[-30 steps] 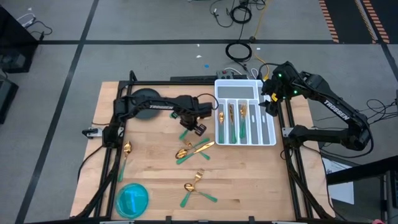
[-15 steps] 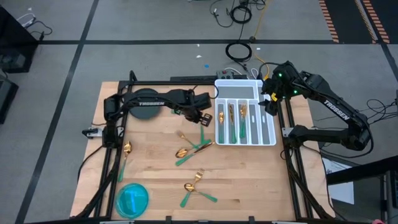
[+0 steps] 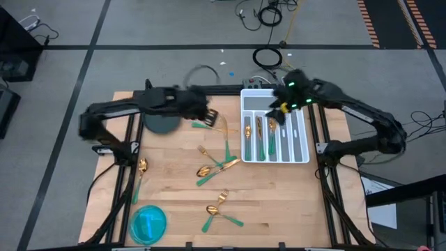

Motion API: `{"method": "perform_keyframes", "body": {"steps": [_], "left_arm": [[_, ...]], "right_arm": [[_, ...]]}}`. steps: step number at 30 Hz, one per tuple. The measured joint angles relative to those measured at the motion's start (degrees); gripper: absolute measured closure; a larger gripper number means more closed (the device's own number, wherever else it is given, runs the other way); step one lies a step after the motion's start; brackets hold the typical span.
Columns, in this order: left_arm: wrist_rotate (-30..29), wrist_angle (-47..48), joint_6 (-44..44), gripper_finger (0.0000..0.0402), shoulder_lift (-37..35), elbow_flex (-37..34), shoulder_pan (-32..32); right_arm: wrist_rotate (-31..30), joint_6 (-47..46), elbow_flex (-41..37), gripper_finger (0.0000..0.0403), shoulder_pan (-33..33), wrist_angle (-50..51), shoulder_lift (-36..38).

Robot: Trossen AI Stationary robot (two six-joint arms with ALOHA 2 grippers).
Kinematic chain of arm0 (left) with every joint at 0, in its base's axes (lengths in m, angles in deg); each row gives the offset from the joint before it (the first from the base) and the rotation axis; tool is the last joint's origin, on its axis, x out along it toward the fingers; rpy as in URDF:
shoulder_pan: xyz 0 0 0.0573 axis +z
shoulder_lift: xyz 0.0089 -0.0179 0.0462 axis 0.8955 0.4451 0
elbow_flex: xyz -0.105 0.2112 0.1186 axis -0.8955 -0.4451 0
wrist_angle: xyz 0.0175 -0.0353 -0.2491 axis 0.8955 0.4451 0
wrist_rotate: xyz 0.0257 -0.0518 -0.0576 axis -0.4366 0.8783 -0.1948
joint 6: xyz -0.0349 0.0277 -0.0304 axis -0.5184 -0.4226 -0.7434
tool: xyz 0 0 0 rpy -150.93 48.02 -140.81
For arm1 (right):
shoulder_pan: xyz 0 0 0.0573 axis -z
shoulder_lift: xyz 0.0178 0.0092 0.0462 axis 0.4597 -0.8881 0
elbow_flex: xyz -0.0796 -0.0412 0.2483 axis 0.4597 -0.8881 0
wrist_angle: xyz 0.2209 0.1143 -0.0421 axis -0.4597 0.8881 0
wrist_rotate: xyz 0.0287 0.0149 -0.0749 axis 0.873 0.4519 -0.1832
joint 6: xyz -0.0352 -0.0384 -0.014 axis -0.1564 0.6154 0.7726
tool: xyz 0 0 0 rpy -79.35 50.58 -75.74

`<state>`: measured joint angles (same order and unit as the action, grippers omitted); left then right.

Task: Sort silverware
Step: Put the green knife on the silverware organizer

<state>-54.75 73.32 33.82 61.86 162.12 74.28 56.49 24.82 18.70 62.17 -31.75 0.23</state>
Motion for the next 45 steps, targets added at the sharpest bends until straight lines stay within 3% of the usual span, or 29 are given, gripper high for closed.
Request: {"method": "perform_keyframes", "body": {"steps": [3,9,17,24,31,36,45], "left_arm": [[-3.0,-0.2,1.1,0.0401,-7.1,0.0,-1.7],[-4.5,1.0,8.1,0.0401,-16.7,0.1,-4.4],[-4.3,11.8,15.4,0.038,-26.0,0.1,-4.5],[-4.3,20.5,18.3,0.0375,-30.3,0.0,-4.5],[-4.3,22.4,20.7,0.0374,-31.7,0.0,-4.5],[-4.3,22.8,22.4,0.0373,-31.8,0.0,-4.5],[-2.7,23.4,23.0,0.0373,-32.0,0.0,-4.5]], "right_arm": [[-0.7,-5.3,0.0,0.0149,-6.2,-6.2,-5.8],[-8.8,-15.2,0.0,0.0149,-15.9,-21.6,-18.2],[-9.3,-30.5,10.1,0.0149,-19.6,-25.4,-34.5],[-12.4,-31.2,22.7,0.0149,-21.1,-15.0,-44.0],[-23.0,-28.2,38.3,0.0149,-22.2,12.1,-50.4],[-23.0,-33.1,45.5,0.0149,-22.2,14.1,-55.4],[-19.4,-41.6,46.3,0.0149,-22.3,18.2,-63.5]]}}
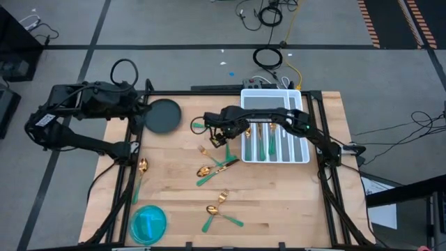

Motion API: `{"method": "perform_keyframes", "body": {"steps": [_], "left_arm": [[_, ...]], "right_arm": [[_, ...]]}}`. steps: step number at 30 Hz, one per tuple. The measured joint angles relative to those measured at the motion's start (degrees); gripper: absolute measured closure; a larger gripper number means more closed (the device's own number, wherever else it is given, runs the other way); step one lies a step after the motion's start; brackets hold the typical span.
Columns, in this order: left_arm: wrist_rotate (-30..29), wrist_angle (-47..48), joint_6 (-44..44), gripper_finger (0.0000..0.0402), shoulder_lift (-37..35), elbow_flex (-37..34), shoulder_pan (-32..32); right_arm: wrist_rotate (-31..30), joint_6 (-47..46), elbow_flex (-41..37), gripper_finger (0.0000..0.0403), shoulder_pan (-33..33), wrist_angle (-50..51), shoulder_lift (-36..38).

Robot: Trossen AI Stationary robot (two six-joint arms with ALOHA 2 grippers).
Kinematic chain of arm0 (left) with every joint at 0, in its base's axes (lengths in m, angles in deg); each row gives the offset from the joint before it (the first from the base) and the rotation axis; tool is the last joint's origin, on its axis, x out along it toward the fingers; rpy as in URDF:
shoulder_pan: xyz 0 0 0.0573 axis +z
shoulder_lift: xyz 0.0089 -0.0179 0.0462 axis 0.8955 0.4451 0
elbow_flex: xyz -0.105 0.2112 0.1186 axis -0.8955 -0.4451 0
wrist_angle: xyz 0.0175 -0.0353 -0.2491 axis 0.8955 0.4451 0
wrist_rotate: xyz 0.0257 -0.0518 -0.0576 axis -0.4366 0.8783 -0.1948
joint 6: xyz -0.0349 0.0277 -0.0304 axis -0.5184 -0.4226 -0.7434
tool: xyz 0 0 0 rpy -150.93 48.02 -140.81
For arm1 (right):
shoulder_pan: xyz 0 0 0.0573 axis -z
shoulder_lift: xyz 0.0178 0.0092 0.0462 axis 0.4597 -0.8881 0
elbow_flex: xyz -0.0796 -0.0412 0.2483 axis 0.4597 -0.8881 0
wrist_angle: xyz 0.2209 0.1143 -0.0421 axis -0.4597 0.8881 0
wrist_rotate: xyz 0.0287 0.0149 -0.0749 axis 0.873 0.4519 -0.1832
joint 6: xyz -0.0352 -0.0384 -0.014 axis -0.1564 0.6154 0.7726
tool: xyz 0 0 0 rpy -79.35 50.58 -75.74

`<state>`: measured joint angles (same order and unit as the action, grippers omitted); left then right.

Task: Sort silverware
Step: Put the green knife on the silverware organizer

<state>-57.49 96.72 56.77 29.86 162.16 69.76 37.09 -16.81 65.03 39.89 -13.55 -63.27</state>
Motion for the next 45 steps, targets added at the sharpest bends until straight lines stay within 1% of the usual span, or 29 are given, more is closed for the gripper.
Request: {"method": "perform_keyframes", "body": {"steps": [5,8,12,18,20,22,25,30,31,32,40,45], "left_arm": [[0.0,0.0,0.9,0.0373,-0.1,0.0,0.0],[0.0,0.0,1.0,0.0373,-0.1,0.0,0.0],[0.0,0.0,1.0,0.0373,-0.1,0.0,0.0],[0.0,0.0,1.0,0.0373,-0.1,0.0,0.0],[0.0,0.0,1.8,0.0373,-0.1,0.0,0.0],[0.0,0.0,2.8,0.0373,-0.1,0.0,0.0],[0.0,0.0,3.5,0.0373,-0.1,0.0,0.0],[0.0,0.0,3.5,0.0373,-0.1,0.0,0.0],[0.0,0.0,3.6,0.0373,-0.1,0.0,0.0],[0.0,0.0,3.7,0.0373,-0.1,0.0,0.0],[0.0,0.3,4.0,0.0373,-0.1,0.0,0.0],[0.0,1.4,4.0,0.0373,-0.1,0.0,0.0]], "right_arm": [[3.0,0.2,0.0,0.0149,-0.2,-1.5,-2.0],[3.1,-0.5,0.0,0.0149,-0.8,-4.0,-2.2],[3.0,-3.3,0.0,0.0149,-1.1,-3.4,-2.2],[3.0,-3.4,-1.7,0.0154,-0.7,-4.0,-2.1],[3.5,-3.3,-1.6,0.0171,-0.6,-3.6,-2.7],[4.7,-3.1,-1.6,0.0199,-0.6,-3.5,-3.9],[5.8,-2.8,-1.5,0.0258,-0.6,-3.1,-5.1],[5.5,-0.9,-1.6,0.0371,-1.0,-3.4,-5.2],[5.4,-0.3,-1.6,0.0385,-1.0,-3.6,-5.1],[5.4,0.2,-1.6,0.0391,-1.0,-3.8,-5.1],[5.6,1.6,-1.5,0.04,-0.9,-3.6,-4.7],[4.6,1.6,-1.8,0.0402,-1.1,-4.1,-1.9]]}}
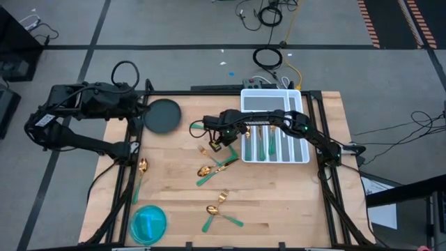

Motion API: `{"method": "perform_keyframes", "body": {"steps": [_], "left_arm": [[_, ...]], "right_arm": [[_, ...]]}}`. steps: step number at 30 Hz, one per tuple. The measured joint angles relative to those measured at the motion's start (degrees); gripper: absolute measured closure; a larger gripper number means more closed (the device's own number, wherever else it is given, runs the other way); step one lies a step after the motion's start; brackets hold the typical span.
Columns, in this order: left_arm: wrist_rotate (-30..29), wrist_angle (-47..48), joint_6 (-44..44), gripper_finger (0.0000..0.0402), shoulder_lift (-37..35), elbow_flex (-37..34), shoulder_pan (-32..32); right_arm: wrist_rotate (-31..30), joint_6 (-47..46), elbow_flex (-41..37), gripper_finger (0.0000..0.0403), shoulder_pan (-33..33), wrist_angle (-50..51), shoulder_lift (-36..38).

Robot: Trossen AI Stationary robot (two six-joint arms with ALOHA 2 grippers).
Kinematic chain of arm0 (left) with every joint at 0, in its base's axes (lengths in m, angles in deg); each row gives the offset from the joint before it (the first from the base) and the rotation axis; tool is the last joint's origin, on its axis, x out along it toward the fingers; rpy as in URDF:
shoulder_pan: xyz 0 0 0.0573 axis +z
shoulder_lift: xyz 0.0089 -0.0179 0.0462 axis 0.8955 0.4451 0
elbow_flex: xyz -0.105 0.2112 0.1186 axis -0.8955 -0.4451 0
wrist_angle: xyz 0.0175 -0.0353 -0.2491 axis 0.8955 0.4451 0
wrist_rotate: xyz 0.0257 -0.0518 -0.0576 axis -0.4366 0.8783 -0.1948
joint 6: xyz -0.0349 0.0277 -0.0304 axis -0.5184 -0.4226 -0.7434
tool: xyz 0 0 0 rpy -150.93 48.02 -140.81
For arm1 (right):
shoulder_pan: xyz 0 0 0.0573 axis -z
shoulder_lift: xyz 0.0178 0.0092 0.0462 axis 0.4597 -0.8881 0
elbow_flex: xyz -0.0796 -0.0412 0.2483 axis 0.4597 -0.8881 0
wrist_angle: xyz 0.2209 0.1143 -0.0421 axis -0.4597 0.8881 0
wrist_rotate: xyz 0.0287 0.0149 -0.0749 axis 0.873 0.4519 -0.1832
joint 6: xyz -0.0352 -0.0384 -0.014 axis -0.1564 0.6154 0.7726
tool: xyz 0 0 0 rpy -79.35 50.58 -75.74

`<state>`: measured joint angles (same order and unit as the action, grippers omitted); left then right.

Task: Sort silverware
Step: Put the green knife on the silverware organizer

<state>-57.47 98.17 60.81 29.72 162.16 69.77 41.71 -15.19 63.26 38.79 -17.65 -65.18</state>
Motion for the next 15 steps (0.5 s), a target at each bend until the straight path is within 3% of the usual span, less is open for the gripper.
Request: {"method": "perform_keyframes", "body": {"steps": [15], "left_arm": [[-0.2,-0.2,1.4,0.0373,0.0,0.0,0.0]], "right_arm": [[-0.1,-1.7,0.0,0.0402,0.5,0.3,8.0]]}}
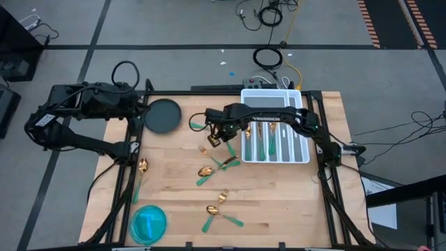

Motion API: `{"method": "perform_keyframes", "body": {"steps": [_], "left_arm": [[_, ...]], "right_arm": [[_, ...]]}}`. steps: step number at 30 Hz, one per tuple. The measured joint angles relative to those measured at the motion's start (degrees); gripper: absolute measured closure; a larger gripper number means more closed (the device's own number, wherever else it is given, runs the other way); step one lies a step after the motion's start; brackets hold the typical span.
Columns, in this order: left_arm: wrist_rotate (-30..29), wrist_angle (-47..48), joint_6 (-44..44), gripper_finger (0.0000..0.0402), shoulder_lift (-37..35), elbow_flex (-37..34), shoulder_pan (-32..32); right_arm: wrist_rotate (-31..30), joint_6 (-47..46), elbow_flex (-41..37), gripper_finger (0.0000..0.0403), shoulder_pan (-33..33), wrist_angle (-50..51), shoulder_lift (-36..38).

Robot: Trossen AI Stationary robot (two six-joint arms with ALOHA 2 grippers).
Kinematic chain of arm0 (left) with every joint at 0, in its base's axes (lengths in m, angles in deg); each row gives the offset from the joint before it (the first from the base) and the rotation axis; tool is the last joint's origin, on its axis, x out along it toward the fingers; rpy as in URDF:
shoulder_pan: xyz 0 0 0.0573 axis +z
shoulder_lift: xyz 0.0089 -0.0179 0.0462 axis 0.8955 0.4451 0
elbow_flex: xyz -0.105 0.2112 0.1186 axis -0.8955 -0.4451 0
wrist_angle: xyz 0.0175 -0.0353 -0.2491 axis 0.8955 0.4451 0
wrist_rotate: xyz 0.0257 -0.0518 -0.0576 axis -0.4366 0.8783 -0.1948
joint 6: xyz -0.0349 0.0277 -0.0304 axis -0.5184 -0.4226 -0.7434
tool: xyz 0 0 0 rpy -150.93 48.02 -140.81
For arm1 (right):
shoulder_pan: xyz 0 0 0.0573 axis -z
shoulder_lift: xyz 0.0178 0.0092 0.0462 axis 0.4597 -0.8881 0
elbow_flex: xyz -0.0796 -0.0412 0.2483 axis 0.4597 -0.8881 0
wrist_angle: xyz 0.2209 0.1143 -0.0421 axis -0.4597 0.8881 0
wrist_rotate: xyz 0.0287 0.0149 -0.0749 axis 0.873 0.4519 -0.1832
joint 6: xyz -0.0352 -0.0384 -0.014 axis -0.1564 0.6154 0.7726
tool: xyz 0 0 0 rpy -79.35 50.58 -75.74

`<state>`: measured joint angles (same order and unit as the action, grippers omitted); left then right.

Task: Sort silverware
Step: Put the green knife on the silverware organizer

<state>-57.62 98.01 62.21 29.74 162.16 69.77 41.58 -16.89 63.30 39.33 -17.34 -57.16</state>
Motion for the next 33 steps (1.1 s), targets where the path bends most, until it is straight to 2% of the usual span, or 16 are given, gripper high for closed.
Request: {"method": "perform_keyframes", "body": {"steps": [9,16,20,27,33], "left_arm": [[-0.4,0.0,0.0,0.0373,0.0,0.0,0.0],[-1.3,0.0,0.0,0.0373,0.0,0.0,0.0],[-1.7,0.0,0.1,0.0373,0.0,0.0,0.0],[-1.7,0.0,-0.1,0.0373,0.0,0.0,0.0],[-1.8,0.0,-0.4,0.0373,0.0,0.0,0.0]], "right_arm": [[0.0,0.0,0.1,0.0402,1.1,3.1,3.7],[-0.8,-1.7,0.1,0.0402,2.3,13.3,10.1],[-4.7,-3.6,0.1,0.0402,3.1,21.1,13.8],[-7.0,-5.0,0.2,0.0402,5.2,28.9,17.4],[-7.9,-3.6,-2.4,0.0402,6.5,27.3,17.4]]}}
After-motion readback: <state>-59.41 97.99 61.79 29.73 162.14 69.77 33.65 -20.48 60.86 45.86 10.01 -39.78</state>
